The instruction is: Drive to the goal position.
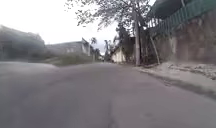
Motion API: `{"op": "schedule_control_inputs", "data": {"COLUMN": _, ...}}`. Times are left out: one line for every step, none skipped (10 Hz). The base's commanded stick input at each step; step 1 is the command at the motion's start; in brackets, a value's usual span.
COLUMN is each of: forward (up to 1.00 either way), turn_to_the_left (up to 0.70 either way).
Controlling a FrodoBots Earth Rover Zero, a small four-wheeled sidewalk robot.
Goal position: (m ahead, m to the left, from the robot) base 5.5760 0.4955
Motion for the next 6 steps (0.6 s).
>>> {"op": "schedule_control_inputs", "data": {"forward": 1.0, "turn_to_the_left": 0.0}}
{"op": "schedule_control_inputs", "data": {"forward": 1.0, "turn_to_the_left": 0.0}}
{"op": "schedule_control_inputs", "data": {"forward": 1.0, "turn_to_the_left": 0.0}}
{"op": "schedule_control_inputs", "data": {"forward": 1.0, "turn_to_the_left": 0.0}}
{"op": "schedule_control_inputs", "data": {"forward": 1.0, "turn_to_the_left": 0.0}}
{"op": "schedule_control_inputs", "data": {"forward": 1.0, "turn_to_the_left": 0.0}}
